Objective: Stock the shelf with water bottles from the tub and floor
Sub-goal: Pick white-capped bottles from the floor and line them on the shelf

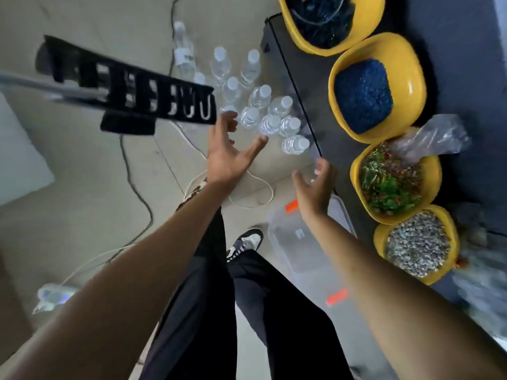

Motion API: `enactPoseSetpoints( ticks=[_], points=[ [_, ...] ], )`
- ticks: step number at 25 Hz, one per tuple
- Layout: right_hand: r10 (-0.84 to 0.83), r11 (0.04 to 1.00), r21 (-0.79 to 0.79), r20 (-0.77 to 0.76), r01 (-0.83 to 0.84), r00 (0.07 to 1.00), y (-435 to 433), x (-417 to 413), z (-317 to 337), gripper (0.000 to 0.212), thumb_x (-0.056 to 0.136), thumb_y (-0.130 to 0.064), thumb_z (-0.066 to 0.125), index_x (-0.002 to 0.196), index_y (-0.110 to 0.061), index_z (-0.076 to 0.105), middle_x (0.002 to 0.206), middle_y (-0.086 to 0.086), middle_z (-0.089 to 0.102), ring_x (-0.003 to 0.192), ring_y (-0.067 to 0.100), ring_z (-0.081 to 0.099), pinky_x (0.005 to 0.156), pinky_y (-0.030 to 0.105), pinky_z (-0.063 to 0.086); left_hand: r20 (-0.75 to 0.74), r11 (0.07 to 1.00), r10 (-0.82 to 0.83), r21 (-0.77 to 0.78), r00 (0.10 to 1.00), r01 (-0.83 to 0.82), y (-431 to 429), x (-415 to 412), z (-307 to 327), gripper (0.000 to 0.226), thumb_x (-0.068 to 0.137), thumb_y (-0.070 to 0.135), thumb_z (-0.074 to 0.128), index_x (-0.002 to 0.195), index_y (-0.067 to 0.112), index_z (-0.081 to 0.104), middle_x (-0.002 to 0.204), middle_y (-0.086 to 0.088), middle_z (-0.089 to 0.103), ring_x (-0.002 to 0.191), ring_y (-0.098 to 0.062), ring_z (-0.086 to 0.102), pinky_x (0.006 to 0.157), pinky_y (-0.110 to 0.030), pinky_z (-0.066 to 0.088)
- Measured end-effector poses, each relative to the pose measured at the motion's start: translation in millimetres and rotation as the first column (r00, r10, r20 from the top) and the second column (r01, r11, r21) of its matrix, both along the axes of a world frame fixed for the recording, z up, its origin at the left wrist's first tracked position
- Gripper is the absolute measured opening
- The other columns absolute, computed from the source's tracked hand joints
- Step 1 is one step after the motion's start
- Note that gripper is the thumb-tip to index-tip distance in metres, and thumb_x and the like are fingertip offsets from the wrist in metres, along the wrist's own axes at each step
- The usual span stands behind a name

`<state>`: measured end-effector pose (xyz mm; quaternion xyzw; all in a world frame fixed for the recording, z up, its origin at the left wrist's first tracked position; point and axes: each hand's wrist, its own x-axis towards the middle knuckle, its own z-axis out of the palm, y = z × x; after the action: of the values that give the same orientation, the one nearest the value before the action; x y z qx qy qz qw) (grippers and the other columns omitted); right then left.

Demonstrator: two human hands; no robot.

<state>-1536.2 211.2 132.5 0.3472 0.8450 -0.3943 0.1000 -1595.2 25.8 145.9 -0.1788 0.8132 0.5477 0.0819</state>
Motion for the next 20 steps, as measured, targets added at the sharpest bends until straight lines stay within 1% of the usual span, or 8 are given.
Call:
enactPoseSetpoints(
  ticks=[2,4,7,10,12,13,16,20],
  points=[
    [-0.045,0.999,0.003,0.041,0.045,0.998,3.6,-11.7,-53.4,0.065,0.086,-0.016,0.076,0.142,-0.002,0.046,0.141,0.018,0.047,0.129,0.033,0.049,0.107,0.052,0.044,-0.002,0.987,-0.157,-0.032,0.988,0.157,31.0,-13.4,-54.5,0.068,0.080,0.042,0.083,0.131,0.008,0.053,0.124,-0.008,0.056,0.114,-0.022,0.055,0.095,-0.041,0.050],
    [-0.144,0.989,-0.014,0.052,0.145,0.988,7.2,-28.7,-103.4,0.076,0.085,-0.019,0.079,0.148,-0.004,0.040,0.148,0.017,0.043,0.137,0.031,0.046,0.113,0.048,0.041,0.008,0.935,-0.341,-0.095,0.940,0.340,63.1,-29.4,-105.3,0.066,0.083,0.032,0.082,0.133,0.001,0.053,0.131,-0.015,0.055,0.122,-0.031,0.052,0.103,-0.043,0.045],
    [-0.285,0.958,-0.021,0.005,0.285,0.958,12.2,-55.5,-161.0,0.085,0.077,-0.017,0.087,0.146,0.000,0.042,0.145,0.019,0.048,0.134,0.032,0.049,0.113,0.044,0.040,0.036,0.772,-0.565,-0.330,0.824,0.544,95.2,-56.4,-164.1,0.071,0.086,0.037,0.074,0.144,0.006,0.046,0.146,-0.012,0.047,0.136,-0.030,0.042,0.116,-0.039,0.033],
    [-0.346,0.938,-0.019,-0.057,0.345,0.937,9.4,-68.4,-193.0,0.082,0.073,-0.015,0.088,0.142,0.000,0.047,0.140,0.018,0.053,0.128,0.030,0.054,0.110,0.040,0.043,0.088,0.573,-0.667,-0.573,0.739,0.585,108.2,-84.4,-196.7,0.069,0.092,0.045,0.062,0.150,0.014,0.041,0.147,-0.008,0.050,0.142,-0.031,0.037,0.122,-0.041,0.024],
    [-0.371,0.928,0.012,-0.087,0.373,0.925,9.2,-72.0,-202.9,0.075,0.075,-0.016,0.087,0.140,-0.002,0.052,0.139,0.017,0.052,0.124,0.027,0.055,0.105,0.029,0.044,0.114,0.475,-0.713,-0.648,0.692,0.596,114.7,-97.5,-207.5,0.060,0.093,0.048,0.057,0.146,0.020,0.048,0.139,-0.005,0.060,0.137,-0.033,0.043,0.117,-0.042,0.028],
    [-0.388,0.920,0.022,-0.088,0.391,0.918,9.9,-73.2,-203.8,0.068,0.077,-0.018,0.085,0.137,-0.004,0.055,0.136,0.015,0.054,0.119,0.024,0.057,0.101,0.029,0.046,0.124,0.437,-0.734,-0.667,0.668,0.604,116.9,-101.1,-209.7,0.055,0.094,0.049,0.057,0.142,0.022,0.052,0.135,-0.004,0.063,0.133,-0.033,0.045,0.114,-0.042,0.030],
    [-0.400,0.914,0.045,-0.054,0.403,0.915,15.1,-76.6,-198.7,0.050,0.081,-0.020,0.080,0.126,-0.006,0.065,0.130,0.012,0.059,0.111,0.023,0.063,0.096,0.037,0.053,0.129,0.403,-0.751,-0.688,0.648,0.604,119.2,-109.2,-207.5,0.046,0.095,0.051,0.057,0.134,0.026,0.061,0.129,0.000,0.068,0.126,-0.030,0.049,0.107,-0.042,0.031],
    [-0.423,0.905,0.037,-0.037,0.424,0.905,21.9,-73.6,-175.8,0.044,0.083,-0.022,0.079,0.124,-0.007,0.069,0.127,0.010,0.064,0.114,0.024,0.064,0.098,0.041,0.053,0.169,0.330,-0.791,-0.691,0.588,0.643,113.8,-109.0,-191.2,0.041,0.095,0.053,0.054,0.118,0.022,0.069,0.114,-0.001,0.072,0.116,-0.030,0.054,0.105,-0.042,0.031]
  ],
)
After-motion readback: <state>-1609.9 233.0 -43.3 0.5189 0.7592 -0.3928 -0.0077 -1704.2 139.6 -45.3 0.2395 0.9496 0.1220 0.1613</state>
